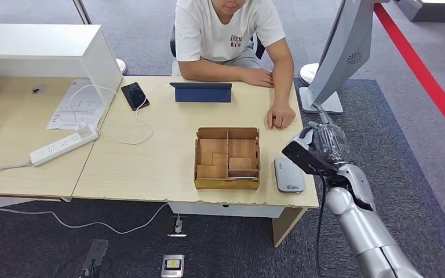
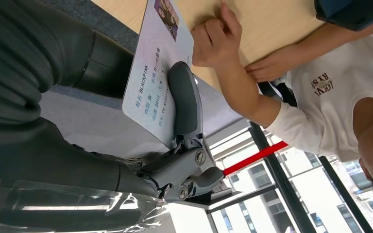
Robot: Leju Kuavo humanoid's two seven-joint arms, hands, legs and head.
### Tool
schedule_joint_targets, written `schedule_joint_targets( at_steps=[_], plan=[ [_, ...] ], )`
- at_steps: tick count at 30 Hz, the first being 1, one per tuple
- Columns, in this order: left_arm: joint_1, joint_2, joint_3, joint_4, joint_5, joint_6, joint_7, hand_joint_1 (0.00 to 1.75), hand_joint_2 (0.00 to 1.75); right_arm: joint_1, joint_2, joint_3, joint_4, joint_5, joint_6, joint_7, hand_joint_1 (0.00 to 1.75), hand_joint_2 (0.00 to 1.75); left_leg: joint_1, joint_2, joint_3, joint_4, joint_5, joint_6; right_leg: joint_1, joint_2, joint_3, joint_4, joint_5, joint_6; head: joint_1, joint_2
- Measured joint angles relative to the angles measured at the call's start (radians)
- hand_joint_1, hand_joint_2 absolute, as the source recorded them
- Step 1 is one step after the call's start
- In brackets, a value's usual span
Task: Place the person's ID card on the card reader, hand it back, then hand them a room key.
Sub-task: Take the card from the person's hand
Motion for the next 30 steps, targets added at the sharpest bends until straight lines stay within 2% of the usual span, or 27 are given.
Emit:
schedule_joint_targets(
  at_steps=[17,30],
  plan=[
    [-0.016,0.003,0.000,0.000,-0.025,-0.015,0.060,0.00,0.00,0.028,0.023,0.054,0.080,0.002,0.008,0.017,1.75,1.75,0.000,0.000,0.000,0.000,0.000,0.000,0.000,0.000,0.000,0.000,0.000,0.000,0.000,0.000],
    [-0.016,0.004,-0.001,0.000,-0.031,-0.021,0.073,0.00,0.00,0.038,0.021,0.068,0.176,-0.010,0.010,0.028,1.75,1.75,0.000,0.000,0.000,0.000,0.000,0.000,0.000,0.000,-0.001,0.000,0.000,0.000,0.000,0.000]
  ],
)
